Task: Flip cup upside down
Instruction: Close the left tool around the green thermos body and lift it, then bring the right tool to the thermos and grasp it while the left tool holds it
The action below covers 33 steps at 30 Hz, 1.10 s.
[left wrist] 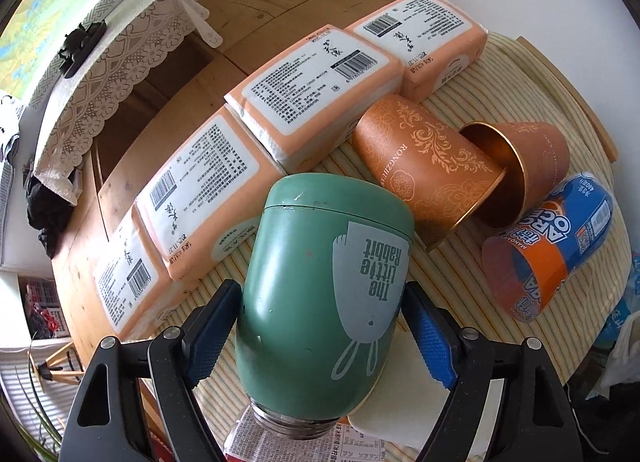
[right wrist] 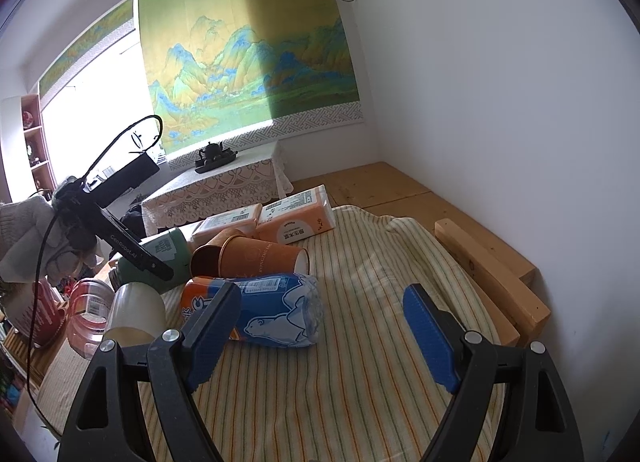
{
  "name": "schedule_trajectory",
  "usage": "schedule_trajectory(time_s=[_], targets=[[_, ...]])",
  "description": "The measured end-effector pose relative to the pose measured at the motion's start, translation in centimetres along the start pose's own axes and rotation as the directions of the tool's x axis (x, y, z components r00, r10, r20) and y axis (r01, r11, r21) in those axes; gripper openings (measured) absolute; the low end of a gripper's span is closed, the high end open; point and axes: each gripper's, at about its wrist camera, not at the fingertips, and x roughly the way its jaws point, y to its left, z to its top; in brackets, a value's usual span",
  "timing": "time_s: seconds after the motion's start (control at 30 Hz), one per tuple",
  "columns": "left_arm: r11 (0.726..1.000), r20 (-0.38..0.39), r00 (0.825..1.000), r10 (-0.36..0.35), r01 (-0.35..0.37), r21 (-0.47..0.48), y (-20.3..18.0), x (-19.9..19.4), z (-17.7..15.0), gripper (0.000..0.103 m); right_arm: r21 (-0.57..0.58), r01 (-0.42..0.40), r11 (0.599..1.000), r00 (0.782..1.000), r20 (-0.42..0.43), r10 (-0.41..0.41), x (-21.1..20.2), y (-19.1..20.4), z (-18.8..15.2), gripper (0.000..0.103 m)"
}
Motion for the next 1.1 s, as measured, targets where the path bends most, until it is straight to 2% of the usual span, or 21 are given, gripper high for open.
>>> schedule_trajectory(time_s=[0.27, 0.37, 0.57, 0.8, 0.97, 1.1], targets=[[1.000, 0.042, 0.999, 0.016, -0.016, -0.015, 0.9, -3.5, 0.0, 0.084, 0.004, -0.003, 1.000, 1.000, -0.010, 0.003, 0.7, 0.1, 0.0, 0.080], [1.000, 0.069, 0.997, 0.016, -0.017, 0.003, 0.1, -5.7, -0.4, 0.084, 0.002, -0.003, 1.000, 1.000, -0.008, 0.003, 0.6, 0.1, 0.0, 0.080], [0.999, 0.112, 0.994, 0.005, -0.011, 0.053, -4.0, -9.8, -2.7, 0.083, 0.011, -0.003, 1.000, 1.000, 0.003, 0.003, -0.2, -0.1, 0.0, 0.080], [0.991, 0.152, 0.986, -0.072, 0.053, 0.127, -11.4, -13.3, -7.0, 0.083, 0.039, 0.010, 0.999, 1.000, 0.009, -0.011, -2.1, -1.4, -0.3, 0.080], [0.979, 0.129, 0.983, -0.127, 0.103, 0.178, -16.1, -12.4, -10.5, 0.083, 0.059, 0.015, 0.998, 1.000, 0.018, -0.016, -3.5, -2.2, -0.4, 0.080], [0.970, 0.083, 0.985, -0.151, 0.132, 0.203, -18.1, -9.9, -12.7, 0.083, 0.049, 0.021, 0.999, 1.000, 0.021, -0.022, -4.6, -2.2, -0.8, 0.080]])
